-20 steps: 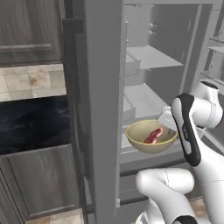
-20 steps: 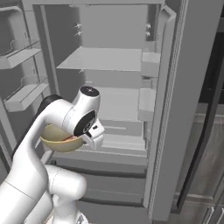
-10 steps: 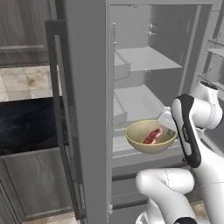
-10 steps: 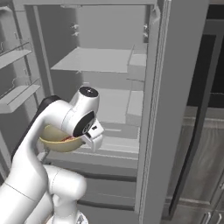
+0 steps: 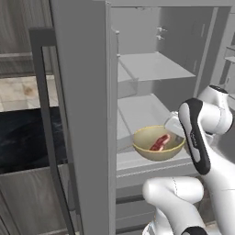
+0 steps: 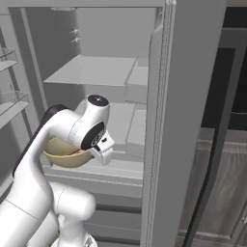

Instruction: Place one of the steaks on the plate and the other in the bowl. Then place the bowl in the fridge.

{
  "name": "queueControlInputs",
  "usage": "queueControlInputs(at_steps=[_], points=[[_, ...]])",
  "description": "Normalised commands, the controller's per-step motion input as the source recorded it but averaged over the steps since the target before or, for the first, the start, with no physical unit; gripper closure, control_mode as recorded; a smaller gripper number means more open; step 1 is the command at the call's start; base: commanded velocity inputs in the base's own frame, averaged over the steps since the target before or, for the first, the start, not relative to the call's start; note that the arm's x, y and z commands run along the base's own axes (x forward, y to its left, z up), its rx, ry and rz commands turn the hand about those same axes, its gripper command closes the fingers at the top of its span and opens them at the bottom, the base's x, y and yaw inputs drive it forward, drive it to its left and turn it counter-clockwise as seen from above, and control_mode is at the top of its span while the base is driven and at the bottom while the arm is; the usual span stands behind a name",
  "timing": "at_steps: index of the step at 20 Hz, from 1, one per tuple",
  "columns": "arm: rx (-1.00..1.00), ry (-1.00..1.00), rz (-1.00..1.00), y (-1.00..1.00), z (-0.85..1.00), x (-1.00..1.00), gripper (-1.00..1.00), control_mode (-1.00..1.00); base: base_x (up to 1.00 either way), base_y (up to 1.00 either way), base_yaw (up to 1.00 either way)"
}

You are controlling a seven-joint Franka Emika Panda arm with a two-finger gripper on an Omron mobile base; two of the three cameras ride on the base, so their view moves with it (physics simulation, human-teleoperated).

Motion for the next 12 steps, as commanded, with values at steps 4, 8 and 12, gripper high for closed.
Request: queueControlInputs(at_steps=[4, 8, 12], points=[[0.0, 0.0, 0.0, 0.0, 0.0, 0.05, 1.0, -1.0, 0.15, 0.0, 0.02], [0.01, -0.21, -0.07, 0.0, -0.29, 0.5, 1.0, -1.0, 0.0, 0.0, 0.0], [0.13, -0.08, -0.37, 0.24, -0.06, 0.78, 1.0, -1.0, 0.0, 0.0, 0.0]])
